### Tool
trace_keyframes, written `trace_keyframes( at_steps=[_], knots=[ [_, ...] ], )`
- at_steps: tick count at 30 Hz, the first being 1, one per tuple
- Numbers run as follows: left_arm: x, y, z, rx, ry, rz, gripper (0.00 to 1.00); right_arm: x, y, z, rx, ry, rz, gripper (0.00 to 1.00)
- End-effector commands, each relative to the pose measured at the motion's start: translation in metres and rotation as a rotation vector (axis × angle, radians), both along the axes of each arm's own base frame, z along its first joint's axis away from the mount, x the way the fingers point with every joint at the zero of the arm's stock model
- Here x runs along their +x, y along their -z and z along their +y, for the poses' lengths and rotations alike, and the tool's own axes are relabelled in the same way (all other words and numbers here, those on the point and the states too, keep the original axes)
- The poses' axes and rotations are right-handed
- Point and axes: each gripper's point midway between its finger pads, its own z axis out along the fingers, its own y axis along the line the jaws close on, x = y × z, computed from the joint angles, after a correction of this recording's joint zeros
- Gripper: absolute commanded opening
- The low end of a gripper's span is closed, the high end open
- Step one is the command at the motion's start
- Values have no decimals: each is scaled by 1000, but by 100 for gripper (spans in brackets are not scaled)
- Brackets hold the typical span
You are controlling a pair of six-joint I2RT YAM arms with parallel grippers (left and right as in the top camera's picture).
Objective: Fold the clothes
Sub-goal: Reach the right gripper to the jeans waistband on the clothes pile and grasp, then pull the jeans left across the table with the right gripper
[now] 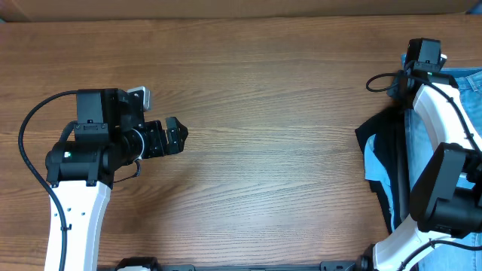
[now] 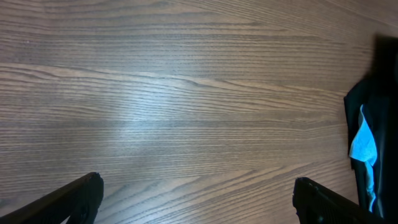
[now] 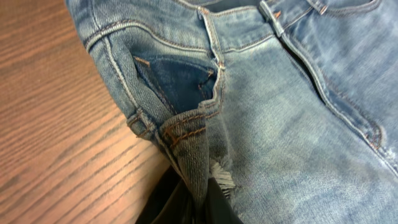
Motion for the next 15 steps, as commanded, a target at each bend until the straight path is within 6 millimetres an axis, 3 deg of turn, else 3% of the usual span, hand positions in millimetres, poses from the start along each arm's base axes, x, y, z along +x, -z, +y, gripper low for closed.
trace_keyframes(
  at_steps=[1, 7, 9, 11, 15],
  knots=[
    [3, -6, -2, 3, 18, -17, 100, 9, -24, 5, 16, -12, -68, 4],
    [3, -6, -2, 3, 19, -17, 100, 11, -23, 8, 44, -24, -72, 4],
    [3, -6, -2, 3, 19, -17, 100, 15, -33, 11, 65, -36, -91, 4],
    [3, -6, -2, 3, 19, -18, 99, 20, -59, 16, 87, -56, -124, 4],
    [4, -13, -2, 2, 14, -35, 100, 35, -150, 46, 117, -147, -260, 4]
  ],
)
